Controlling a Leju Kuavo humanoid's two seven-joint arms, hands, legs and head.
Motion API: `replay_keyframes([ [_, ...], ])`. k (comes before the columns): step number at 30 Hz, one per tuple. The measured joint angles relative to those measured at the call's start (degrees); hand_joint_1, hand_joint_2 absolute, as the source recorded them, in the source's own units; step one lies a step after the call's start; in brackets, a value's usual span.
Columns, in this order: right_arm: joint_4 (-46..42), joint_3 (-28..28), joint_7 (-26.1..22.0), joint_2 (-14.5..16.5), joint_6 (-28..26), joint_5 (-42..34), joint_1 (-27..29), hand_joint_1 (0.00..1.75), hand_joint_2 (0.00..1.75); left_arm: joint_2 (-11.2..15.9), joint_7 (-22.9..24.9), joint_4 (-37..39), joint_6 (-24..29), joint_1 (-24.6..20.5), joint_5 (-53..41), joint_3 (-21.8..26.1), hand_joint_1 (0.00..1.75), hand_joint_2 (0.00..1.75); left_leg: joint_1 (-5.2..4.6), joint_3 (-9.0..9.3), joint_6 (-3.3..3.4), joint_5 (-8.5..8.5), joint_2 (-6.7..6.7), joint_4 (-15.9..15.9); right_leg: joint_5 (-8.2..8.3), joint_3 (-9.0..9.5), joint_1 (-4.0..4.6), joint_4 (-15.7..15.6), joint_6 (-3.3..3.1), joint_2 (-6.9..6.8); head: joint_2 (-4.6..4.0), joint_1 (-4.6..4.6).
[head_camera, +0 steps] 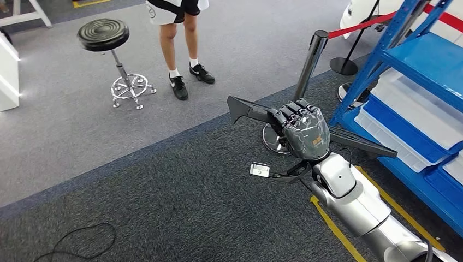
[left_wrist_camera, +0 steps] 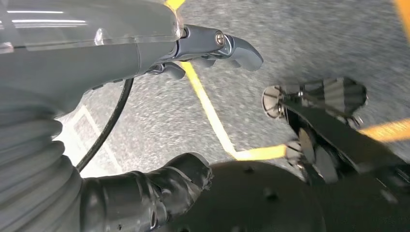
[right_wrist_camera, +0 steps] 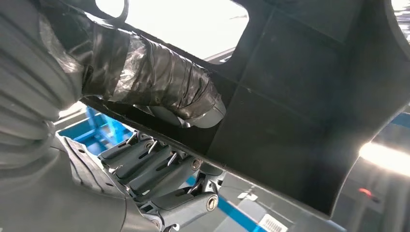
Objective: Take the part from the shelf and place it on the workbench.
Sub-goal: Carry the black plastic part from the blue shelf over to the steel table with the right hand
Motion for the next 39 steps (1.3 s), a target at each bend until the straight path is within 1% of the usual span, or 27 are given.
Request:
replay_keyframes([
  [2, -0.34, -0.44, 0.02, -0.31, 0.0, -0.05, 0.01, 1.75, 1.75, -0.11, -0.01, -0.07, 0.03, -0.19, 0.0, 0.0, 0.0, 1.75, -0.24, 3.42, 0.14, -1.04, 1.52, -5.71, 0.29, -1.15, -0.21, 1.24, 1.17, -1.47, 0.01, 0.12],
  [3, -0.48, -0.6, 0.03, -0.45, 0.0, -0.08, 0.06, 1.75, 1.75, -0.13, -0.01, -0.1, 0.04, -0.23, 0.0, 0.0, 0.0, 1.75, -0.68, 3.61, 0.83, -1.63, 1.44, -6.77, 0.52, -1.42, -0.31, 1.51, 1.71, -2.13, 0.02, 0.17],
  [4, -0.51, -0.68, 0.04, -0.5, 0.0, -0.1, 0.16, 1.75, 1.75, 0.0, -0.02, -0.09, 0.07, -0.15, 0.0, 0.01, 0.0, 1.75, -1.01, 3.02, 2.0, -1.51, 0.68, -6.88, 0.85, -1.46, -0.58, 1.55, 2.18, -2.79, 0.02, 0.26],
  [5, -0.49, -0.63, 0.04, -0.46, 0.0, -0.1, 0.31, 1.75, 1.75, 0.08, -0.02, -0.08, 0.07, -0.02, 0.0, 0.01, 0.0, 1.75, -1.17, 2.65, 2.89, -1.21, 0.15, -7.01, 0.75, -1.49, -0.96, 1.59, 2.61, -2.54, 0.01, 0.26],
  [6, -0.47, -0.57, 0.01, -0.4, 0.0, -0.08, 0.51, 1.75, 1.75, 0.15, -0.01, -0.07, 0.08, 0.06, 0.0, 0.01, 0.0, 1.75, -1.36, 2.23, 3.68, -0.69, -0.45, -7.06, -0.17, -1.74, -1.2, 2.08, 2.94, -1.35, 0.01, 0.25],
  [8, -0.44, -0.57, -0.03, -0.4, 0.0, -0.06, 0.76, 1.75, 1.75, 0.22, 0.01, -0.05, 0.1, 0.1, 0.0, 0.01, 0.0, 1.75, -1.71, 1.03, 4.94, 0.59, -1.44, -7.22, -5.11, -3.31, -1.08, 6.43, 2.83, 2.7, 0.0, 0.25],
  [10, -0.41, -0.66, -0.04, -0.47, 0.0, -0.06, 0.86, 1.75, 1.75, 0.21, -0.01, -0.05, 0.08, 0.01, 0.04, 0.01, 0.0, 1.75, -2.38, -0.57, 5.67, 1.91, -2.76, -7.2, -10.58, -5.41, -0.09, 13.9, 1.7, 5.19, 0.0, 0.25],
  [11, -0.4, -0.66, -0.06, -0.47, 0.0, -0.07, 0.88, 1.75, 1.75, 0.21, -0.03, -0.05, 0.04, -0.03, 0.07, 0.01, 0.0, 1.75, -2.76, -1.33, 5.93, 2.53, -3.54, -7.18, -11.79, -5.75, 0.51, 16.6, 1.03, 5.56, 0.0, 0.24],
  [12, -0.4, -0.64, -0.09, -0.47, 0.0, -0.06, 0.9, 1.75, 1.75, 0.19, -0.04, -0.05, -0.01, -0.06, 0.1, 0.01, 0.0, 1.75, -3.09, -2.03, 6.11, 3.11, -4.37, -7.15, -11.8, -5.21, 1.16, 17.54, 0.3, 5.75, 0.01, 0.23],
  [14, -0.43, -0.63, -0.14, -0.48, 0.0, -0.05, 0.77, 1.75, 1.75, 0.08, -0.03, -0.05, -0.13, -0.08, 0.14, 0.01, 0.0, 1.75, -3.54, -3.13, 6.31, 4.29, -6.08, -7.13, -9.16, -0.88, 2.73, 13.04, -1.57, 6.67, 0.01, 0.22],
  [15, -0.49, -0.66, -0.14, -0.54, -0.01, -0.05, 0.53, 1.75, 1.75, -0.07, -0.02, -0.07, -0.19, -0.09, 0.15, 0.01, 0.0, 1.75, -3.6, -3.56, 6.35, 4.87, -6.81, -7.14, -8.15, 1.93, 3.48, 8.95, -2.75, 7.95, 0.01, 0.22],
  [17, -0.64, -0.79, -0.14, -0.74, -0.01, -0.04, -0.04, 1.75, 1.75, -0.38, -0.04, -0.11, -0.3, -0.2, 0.21, 0.01, 0.0, 1.75, -3.6, -4.17, 6.2, 6.1, -8.18, -7.42, -7.32, 5.75, 4.26, 2.39, -4.26, 10.09, 0.01, 0.22],
  [18, -0.7, -0.86, -0.16, -0.87, -0.01, -0.01, -0.38, 1.75, 1.75, -0.49, -0.14, -0.13, -0.34, -0.22, 0.26, 0.01, 0.0, 1.75, -3.51, -4.34, 5.92, 6.64, -8.88, -7.81, -7.5, 6.21, 4.38, 0.9, -4.63, 10.39, 0.01, 0.22],
  [20, -0.76, -0.85, -0.26, -1.01, 0.0, 0.13, -0.87, 1.75, 1.75, -0.47, -0.71, -0.14, -0.44, -0.07, 0.34, 0.01, 0.0, 1.75, -3.53, -4.43, 5.18, 7.78, -10.11, -8.92, -6.56, 6.21, 4.17, -0.62, -5.01, 9.04, 0.0, 0.25],
  [22, -0.78, -0.61, -0.46, -1.05, 0.0, 0.26, -1.3, 1.75, 1.75, -0.41, -1.55, -0.14, -0.64, 0.15, 0.37, 0.01, 0.0, 1.75, -3.72, -4.94, 4.69, 6.61, -8.29, -8.37, -4.92, 6.42, 3.58, -2.54, -5.18, 7.42, -0.01, 0.2],
  [24, -0.85, -0.43, -0.72, -1.37, 0.0, 0.12, -1.68, 1.75, 1.75, -0.39, -2.09, -0.14, -0.84, 0.14, 0.44, 0.01, 0.0, 1.75, -3.37, -6.41, 3.97, 1.69, -4.7, -3.81, -3.43, 6.26, 3.12, -3.67, -4.61, 5.71, -0.01, 0.13],
  [25, -0.9, -0.42, -0.83, -1.65, 0.0, -0.08, -1.83, 1.75, 1.75, -0.38, -2.23, -0.14, -0.89, 0.07, 0.49, 0.01, 0.0, 1.75, -2.9, -7.28, 3.36, -0.79, -3.56, -0.46, -2.99, 5.94, 2.92, -3.77, -4.3, 4.78, -0.01, 0.1],
  [26, -0.92, -0.4, -0.95, -1.93, 0.0, -0.34, -1.98, 1.75, 1.75, -0.35, -2.32, -0.14, -0.91, 0.02, 0.52, 0.01, 0.0, 1.75, -2.35, -7.91, 2.71, -2.1, -3.01, 2.59, -2.65, 5.5, 2.68, -3.68, -3.81, 3.81, -0.01, 0.1],
  [28, -0.98, -0.25, -1.23, -2.37, 0.02, -0.87, -2.31, 1.75, 1.75, -0.29, -2.42, -0.14, -0.98, 0.0, 0.56, 0.01, 0.0, 1.75, -1.16, -6.92, 1.28, -1.57, -2.27, 4.31, -2.32, 4.4, 1.96, -3.09, -2.93, 1.87, -0.01, 0.09],
  [30, -1.18, -0.1, -1.46, -2.87, 0.05, -1.29, -2.7, 1.75, 1.75, -0.25, -2.43, -0.14, -1.07, 0.01, 0.56, 0.01, 0.0, 1.75, -0.13, -2.18, -0.22, -0.12, -0.32, -1.44, -2.48, 3.29, 1.2, -1.77, -1.78, 0.12, -0.01, 0.09],
  [31, -1.36, -0.08, -1.52, -3.24, 0.08, -1.52, -2.87, 1.75, 1.75, -0.24, -2.45, -0.14, -1.12, -0.02, 0.56, 0.01, 0.0, 1.75, 0.01, -0.04, -0.5, 0.27, 0.84, -4.21, -2.74, 2.72, 0.91, -0.94, -1.1, -0.63, 0.0, 0.09],
  [32, -1.51, -0.06, -1.61, -3.69, 0.12, -1.83, -3.1, 1.75, 1.75, -0.23, -2.52, -0.14, -1.17, -0.07, 0.55, 0.01, 0.0, 1.75, -0.07, 1.23, -0.33, 0.44, 1.75, -6.0, -3.06, 2.35, 0.8, -0.12, -0.43, -1.36, 0.01, 0.15],
  [33, -1.65, 0.01, -1.74, -4.1, 0.19, -2.25, -3.32, 1.75, 1.75, -0.21, -2.6, -0.14, -1.26, -0.1, 0.55, 0.01, 0.0, 1.75, -0.29, 1.61, 0.3, 0.14, 2.17, -6.74, -3.35, 2.17, 0.75, 0.62, 0.16, -2.05, 0.01, 0.21],
  [35, -1.76, 0.32, -2.09, -4.62, 0.41, -3.28, -3.66, 1.75, 1.75, 0.02, -2.81, -0.13, -1.36, 0.0, 0.54, 0.01, 0.0, 1.75, -0.77, 0.88, 2.18, 0.1, 0.94, -6.42, -3.61, 2.19, 0.53, 1.23, 1.1, -3.34, 0.01, 0.34],
  [36, -1.82, 0.53, -2.31, -4.78, 0.54, -3.85, -3.8, 1.75, 1.75, 0.15, -2.9, -0.13, -1.4, 0.09, 0.53, 0.01, 0.0, 1.75, -0.81, 0.73, 2.95, 0.0, 0.25, -6.65, -4.02, 2.18, 0.24, 1.61, 1.48, -2.86, 0.01, 0.36],
  [37, -1.88, 0.71, -2.51, -4.99, 0.62, -4.33, -3.92, 1.75, 1.75, 0.26, -2.97, -0.12, -1.41, 0.15, 0.52, 0.01, 0.0, 1.75, -0.88, 0.5, 3.52, 0.23, -0.38, -6.71, -4.92, 1.88, 0.0, 2.43, 1.73, -1.44, 0.01, 0.36],
  [39, -2.0, 0.9, -2.81, -5.7, 0.7, -4.96, -4.06, 1.75, 1.75, 0.35, -3.04, -0.12, -1.42, 0.17, 0.49, 0.01, 0.0, 1.75, -1.1, 0.04, 4.38, 0.75, -1.59, -6.83, -8.63, -0.21, -0.18, 7.44, 1.77, 3.0, 0.0, 0.38],
])
